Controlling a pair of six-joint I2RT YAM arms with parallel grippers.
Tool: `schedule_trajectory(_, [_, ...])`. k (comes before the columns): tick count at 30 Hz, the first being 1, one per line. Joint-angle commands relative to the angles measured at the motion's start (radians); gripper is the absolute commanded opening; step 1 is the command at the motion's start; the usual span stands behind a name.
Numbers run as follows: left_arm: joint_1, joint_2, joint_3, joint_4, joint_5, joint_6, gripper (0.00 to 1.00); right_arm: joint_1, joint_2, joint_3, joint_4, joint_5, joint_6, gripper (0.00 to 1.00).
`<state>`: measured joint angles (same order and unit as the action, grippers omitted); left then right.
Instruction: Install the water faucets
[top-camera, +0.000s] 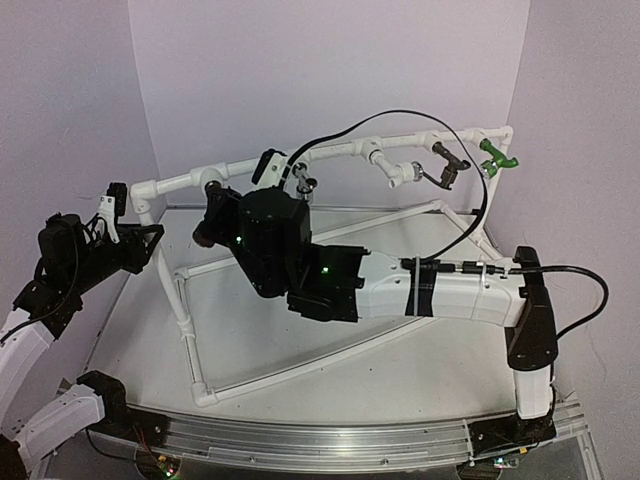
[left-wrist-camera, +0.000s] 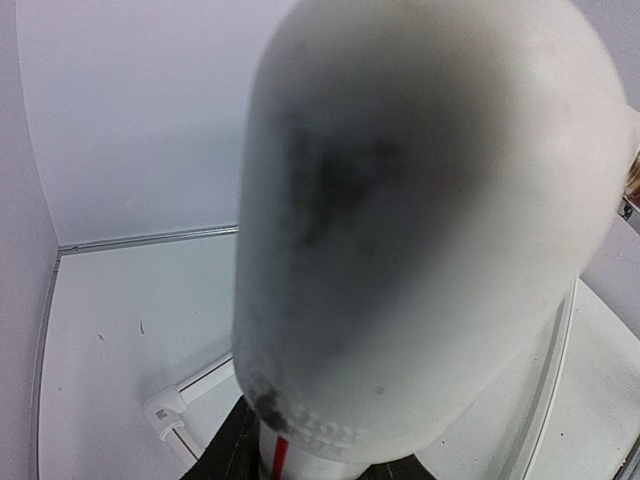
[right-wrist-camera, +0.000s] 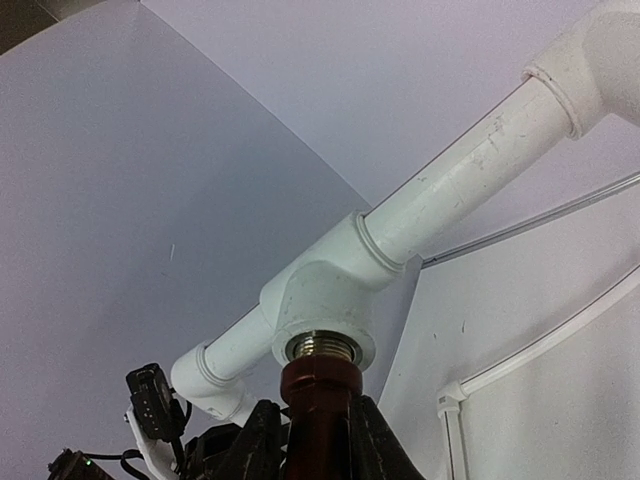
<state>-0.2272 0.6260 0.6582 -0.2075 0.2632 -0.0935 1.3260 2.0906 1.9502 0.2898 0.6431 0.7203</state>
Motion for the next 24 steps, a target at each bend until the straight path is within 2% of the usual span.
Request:
schedule_trajectory(1, [-0.026,0.014,0.002,-0.062,0.140,-0.094,0.01,-0.044,-0.028,-0.035,0.108,-0.072,0.082,0.13])
schedule_trajectory(6, [-0.026,0.014,0.001,-0.063,0.131,-0.091,0.01,-0.043,-0.042,-0.074,0.083,-0.091,0.058,0.37])
schedule_trajectory(11, [-0.026,0.021,0.003,-0.064,0.122,-0.091,0.01,-0.042,-0.036,-0.044,0.028,-0.141,0.027,0.68])
schedule_trajectory(17, [-0.026,0.023,0.003,-0.064,0.109,-0.087,0.01,-0.019,-0.095,-0.095,-0.014,-0.217,-0.040,0.93])
schedule_trajectory(19, [-0.025,0.026,0.003,-0.064,0.108,-0.086,0.01,-0.011,-0.123,-0.128,-0.034,-0.248,-0.057,0.98])
schedule_trajectory(24, [-0.025,0.035,0.004,-0.065,0.111,-0.085,0.01,0.016,-0.233,-0.278,-0.056,-0.292,-0.123,0.98])
